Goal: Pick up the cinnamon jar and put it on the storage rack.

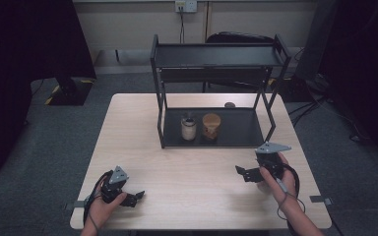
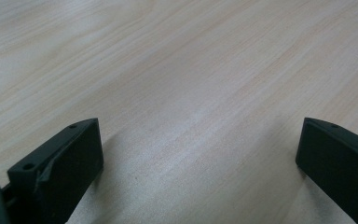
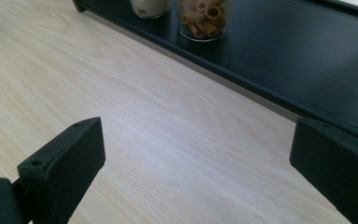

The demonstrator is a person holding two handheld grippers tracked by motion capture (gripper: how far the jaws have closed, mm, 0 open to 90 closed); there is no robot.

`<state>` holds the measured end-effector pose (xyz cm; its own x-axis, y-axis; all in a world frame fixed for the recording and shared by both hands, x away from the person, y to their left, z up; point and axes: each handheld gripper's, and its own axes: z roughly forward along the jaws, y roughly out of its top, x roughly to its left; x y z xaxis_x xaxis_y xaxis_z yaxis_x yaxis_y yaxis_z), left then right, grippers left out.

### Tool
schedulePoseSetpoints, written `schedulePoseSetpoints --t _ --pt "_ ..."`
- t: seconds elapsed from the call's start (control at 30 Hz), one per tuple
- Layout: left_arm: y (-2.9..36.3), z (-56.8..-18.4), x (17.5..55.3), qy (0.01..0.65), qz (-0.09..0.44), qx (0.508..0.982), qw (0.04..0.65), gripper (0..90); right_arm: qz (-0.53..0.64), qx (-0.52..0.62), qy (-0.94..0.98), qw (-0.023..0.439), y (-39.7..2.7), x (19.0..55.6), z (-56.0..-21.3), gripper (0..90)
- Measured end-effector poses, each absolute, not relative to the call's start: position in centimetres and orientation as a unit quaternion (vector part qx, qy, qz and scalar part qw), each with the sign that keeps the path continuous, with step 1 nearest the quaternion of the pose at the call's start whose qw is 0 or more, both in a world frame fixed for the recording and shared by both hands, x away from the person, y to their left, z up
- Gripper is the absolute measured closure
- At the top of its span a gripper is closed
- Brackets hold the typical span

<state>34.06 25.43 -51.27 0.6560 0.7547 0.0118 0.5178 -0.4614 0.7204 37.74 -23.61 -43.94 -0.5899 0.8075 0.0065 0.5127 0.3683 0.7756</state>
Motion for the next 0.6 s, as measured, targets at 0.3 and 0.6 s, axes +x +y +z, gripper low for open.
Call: schedulePoseSetpoints --t 0.3,0.6 --pt "25.4 -51.3 34.1 0.379 0.167 0.838 0.354 0.1 0.385 0.423 0.797 0.194 -25.2 37.3 -44.3 2.2" --pt "25.4 -51.3 34.1 0.379 0.167 0.838 0.354 0.1 0.384 0.428 0.793 0.2 -26.4 36.8 -44.4 2.2"
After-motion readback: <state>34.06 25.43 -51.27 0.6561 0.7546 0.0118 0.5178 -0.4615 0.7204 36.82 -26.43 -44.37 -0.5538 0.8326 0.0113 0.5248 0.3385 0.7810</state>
